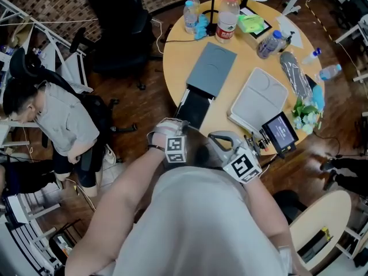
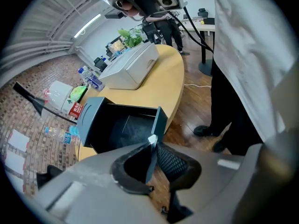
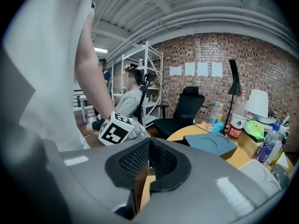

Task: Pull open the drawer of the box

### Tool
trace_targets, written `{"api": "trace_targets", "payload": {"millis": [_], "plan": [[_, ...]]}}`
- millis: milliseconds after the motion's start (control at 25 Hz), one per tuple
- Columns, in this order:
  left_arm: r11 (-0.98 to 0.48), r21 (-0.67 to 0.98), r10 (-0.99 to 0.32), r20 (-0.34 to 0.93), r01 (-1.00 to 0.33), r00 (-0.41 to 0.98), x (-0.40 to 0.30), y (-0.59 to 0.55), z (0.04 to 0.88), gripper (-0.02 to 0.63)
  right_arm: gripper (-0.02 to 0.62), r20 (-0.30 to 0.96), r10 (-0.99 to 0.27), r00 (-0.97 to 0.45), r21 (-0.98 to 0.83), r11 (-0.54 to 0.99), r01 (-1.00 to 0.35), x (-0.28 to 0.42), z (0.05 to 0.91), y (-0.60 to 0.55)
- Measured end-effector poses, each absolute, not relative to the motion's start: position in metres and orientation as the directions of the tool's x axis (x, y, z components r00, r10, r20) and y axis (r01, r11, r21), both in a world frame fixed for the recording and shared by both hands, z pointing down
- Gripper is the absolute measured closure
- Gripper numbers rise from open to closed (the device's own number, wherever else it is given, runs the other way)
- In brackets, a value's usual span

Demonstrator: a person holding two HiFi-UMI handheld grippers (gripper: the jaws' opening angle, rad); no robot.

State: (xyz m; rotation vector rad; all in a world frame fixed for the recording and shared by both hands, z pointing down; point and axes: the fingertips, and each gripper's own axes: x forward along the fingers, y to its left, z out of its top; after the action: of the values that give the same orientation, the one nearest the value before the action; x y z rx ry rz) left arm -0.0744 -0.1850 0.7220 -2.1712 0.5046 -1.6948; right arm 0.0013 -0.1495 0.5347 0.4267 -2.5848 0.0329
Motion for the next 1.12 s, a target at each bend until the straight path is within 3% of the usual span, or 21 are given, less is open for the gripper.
{"api": "trace_targets", "payload": {"millis": [360, 680, 1120], "plan": [[-0.818, -0.443, -0.554, 0.778, -0.366, 0.295, -0.095, -0.161, 0.676, 0.551, 0.591, 0.456, -0.303, -0.837, 0.051, 0.948, -0.315, -0.015, 0.539, -0.134], [-0.658, -0.214, -0.655, 0.636, -0.722, 0.408, -0.115, -0.098, 0.604, 0.598, 0.591, 0.464, -0.289, -0.838, 0.06, 0.953, -0.295, -0.03, 0.536, -0.088], [-0.513, 0.137, -0.717, 0.475, -0.848, 0.511, -0.133, -0.004, 0.553, 0.6, 0.591, 0.408, -0.246, -0.879, 0.035, 0.967, -0.254, -0.059, 0.512, -0.006]]}}
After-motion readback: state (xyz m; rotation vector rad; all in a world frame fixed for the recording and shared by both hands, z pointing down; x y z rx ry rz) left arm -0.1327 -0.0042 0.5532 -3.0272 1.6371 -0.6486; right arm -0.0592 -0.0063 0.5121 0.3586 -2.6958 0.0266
